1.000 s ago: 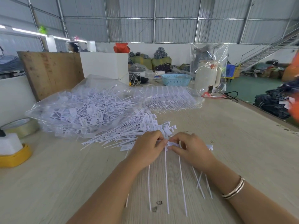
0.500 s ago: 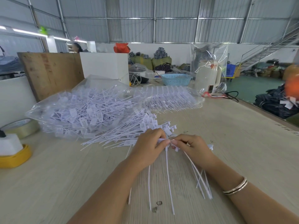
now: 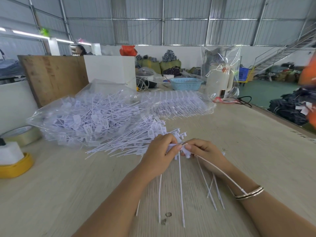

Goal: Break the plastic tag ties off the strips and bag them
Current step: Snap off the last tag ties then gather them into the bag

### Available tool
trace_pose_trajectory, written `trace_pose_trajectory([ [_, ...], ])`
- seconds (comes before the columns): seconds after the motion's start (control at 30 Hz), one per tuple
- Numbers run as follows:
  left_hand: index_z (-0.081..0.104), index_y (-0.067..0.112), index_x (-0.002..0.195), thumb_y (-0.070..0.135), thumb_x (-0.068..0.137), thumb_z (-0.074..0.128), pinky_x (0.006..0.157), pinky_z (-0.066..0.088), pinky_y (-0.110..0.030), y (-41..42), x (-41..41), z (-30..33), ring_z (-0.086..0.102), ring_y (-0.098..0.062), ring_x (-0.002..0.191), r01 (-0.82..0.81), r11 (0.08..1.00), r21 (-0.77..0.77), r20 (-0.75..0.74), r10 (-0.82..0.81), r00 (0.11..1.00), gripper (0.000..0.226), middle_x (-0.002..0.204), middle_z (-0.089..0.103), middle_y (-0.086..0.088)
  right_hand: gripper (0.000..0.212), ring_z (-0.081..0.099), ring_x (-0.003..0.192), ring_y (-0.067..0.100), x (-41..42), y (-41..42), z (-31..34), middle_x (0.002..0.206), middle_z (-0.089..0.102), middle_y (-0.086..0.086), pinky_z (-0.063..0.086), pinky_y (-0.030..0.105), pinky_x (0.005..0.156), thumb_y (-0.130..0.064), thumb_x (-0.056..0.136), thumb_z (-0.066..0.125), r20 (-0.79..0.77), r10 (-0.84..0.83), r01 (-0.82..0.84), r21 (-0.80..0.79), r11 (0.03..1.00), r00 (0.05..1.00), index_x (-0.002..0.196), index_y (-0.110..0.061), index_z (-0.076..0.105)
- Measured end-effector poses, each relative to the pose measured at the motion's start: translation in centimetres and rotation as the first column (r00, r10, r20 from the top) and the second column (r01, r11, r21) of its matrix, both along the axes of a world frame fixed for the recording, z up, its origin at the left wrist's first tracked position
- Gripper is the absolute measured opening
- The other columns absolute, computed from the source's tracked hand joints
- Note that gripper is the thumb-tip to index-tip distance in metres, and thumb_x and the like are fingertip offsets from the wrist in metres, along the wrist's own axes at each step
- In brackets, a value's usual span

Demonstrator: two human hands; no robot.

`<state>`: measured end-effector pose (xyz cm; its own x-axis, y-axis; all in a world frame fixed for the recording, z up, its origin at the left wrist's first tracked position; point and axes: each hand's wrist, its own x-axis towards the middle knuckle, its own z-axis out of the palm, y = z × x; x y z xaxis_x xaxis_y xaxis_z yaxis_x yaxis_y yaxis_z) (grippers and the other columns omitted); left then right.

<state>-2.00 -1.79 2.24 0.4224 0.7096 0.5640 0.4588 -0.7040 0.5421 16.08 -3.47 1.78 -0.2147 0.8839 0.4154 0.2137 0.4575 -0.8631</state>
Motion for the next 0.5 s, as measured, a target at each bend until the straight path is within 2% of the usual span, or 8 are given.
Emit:
trace_pose_trajectory([
  [0.07, 0.05, 0.02, 0.083, 0.024, 0.094, 0.054, 0.067, 0.034, -0.019, -0.2, 0.1, 0.1, 0.045, -0.008, 0.075, 0.021, 1.0, -0.008, 0.025, -0.02, 0.999, 0.012, 0.077, 0.049, 0.008, 0.02, 0.06, 0.073, 0.022, 0.0, 0.0, 0.0, 0.078, 0.069, 0.01, 0.049, 0.025, 0.067, -0.022, 0.084, 0.055, -0.03, 0.03, -0.03, -0.002, 1.0, 0.999, 0.084, -0.009, 0.07],
  [0.13, 0.049, 0.022, 0.083, 0.022, 0.094, 0.053, 0.065, 0.032, -0.016, -0.3, 0.0, 0.4, 0.044, -0.004, 0.073, 0.057, 0.998, -0.038, 0.059, -0.055, 0.997, 0.012, 0.078, 0.048, 0.011, 0.021, 0.061, 0.068, 0.015, 0.2, 0.0, 0.1, 0.076, 0.069, 0.006, 0.049, 0.021, 0.064, -0.023, 0.084, 0.055, -0.076, 0.04, -0.039, 0.002, 0.999, 0.996, 0.085, -0.01, 0.071],
  [0.2, 0.047, 0.03, 0.08, 0.022, 0.095, 0.052, 0.063, 0.033, -0.014, -0.3, -0.5, 0.7, 0.043, -0.001, 0.07, 0.084, 0.993, -0.084, 0.134, -0.072, 0.988, 0.017, 0.077, 0.048, 0.01, 0.019, 0.062, 0.066, 0.015, 1.0, 0.0, 0.6, 0.076, 0.07, 0.002, 0.05, 0.024, 0.065, -0.028, 0.084, 0.056, -0.178, -0.02, 0.021, 0.002, 1.0, 0.984, 0.083, -0.02, 0.073],
  [0.27, 0.045, 0.035, 0.078, 0.022, 0.095, 0.05, 0.061, 0.032, -0.011, -0.1, -1.1, 0.9, 0.042, 0.004, 0.066, 0.075, 0.992, -0.101, 0.177, -0.056, 0.983, 0.022, 0.074, 0.045, 0.013, 0.017, 0.06, 0.065, 0.013, 2.4, 0.1, 1.0, 0.076, 0.07, 0.002, 0.049, 0.022, 0.063, -0.031, 0.081, 0.059, -0.219, -0.093, 0.103, 0.036, 0.994, 0.971, 0.083, -0.022, 0.073],
  [0.3, 0.044, 0.036, 0.078, 0.022, 0.096, 0.049, 0.061, 0.032, -0.011, 0.0, -1.3, 0.9, 0.042, 0.005, 0.065, 0.059, 0.994, -0.094, 0.158, -0.044, 0.987, 0.023, 0.073, 0.044, 0.014, 0.014, 0.058, 0.064, 0.01, 2.9, 0.1, 0.9, 0.076, 0.07, 0.0, 0.048, 0.019, 0.061, -0.029, 0.081, 0.06, -0.177, -0.132, 0.145, 0.061, 0.988, 0.975, 0.083, -0.023, 0.072],
  [0.37, 0.044, 0.034, 0.079, 0.024, 0.096, 0.048, 0.062, 0.032, -0.012, 0.1, -1.3, 0.7, 0.043, 0.004, 0.067, 0.012, 0.998, -0.07, 0.077, -0.007, 0.997, 0.02, 0.075, 0.046, 0.015, 0.005, 0.053, 0.061, 0.005, 3.5, 0.3, 0.5, 0.074, 0.066, -0.003, 0.043, 0.015, 0.059, -0.025, 0.08, 0.066, 0.011, -0.251, 0.249, 0.091, 0.964, 0.968, 0.083, -0.028, 0.068],
  [0.43, 0.048, 0.028, 0.083, 0.024, 0.097, 0.046, 0.065, 0.036, -0.02, 0.2, -1.1, 0.2, 0.045, 0.0, 0.069, -0.023, 0.999, -0.049, 0.015, 0.024, 1.0, 0.015, 0.075, 0.048, 0.013, 0.014, 0.045, 0.056, 0.003, 3.5, 0.6, -0.3, 0.073, 0.059, -0.007, 0.038, 0.013, 0.056, -0.024, 0.077, 0.073, 0.218, -0.342, 0.319, 0.132, 0.938, 0.914, 0.081, -0.031, 0.061],
  [0.5, 0.053, 0.021, 0.087, 0.02, 0.098, 0.041, 0.067, 0.04, -0.031, 0.4, -0.9, -0.1, 0.046, -0.008, 0.07, -0.043, 0.998, -0.035, -0.013, 0.042, 0.999, 0.016, 0.073, 0.049, 0.008, 0.022, 0.041, 0.052, 0.003, 3.3, 0.8, -0.6, 0.071, 0.056, -0.01, 0.036, 0.016, 0.054, -0.026, 0.075, 0.075, 0.368, -0.358, 0.315, 0.173, 0.933, 0.858, 0.077, -0.032, 0.055],
])
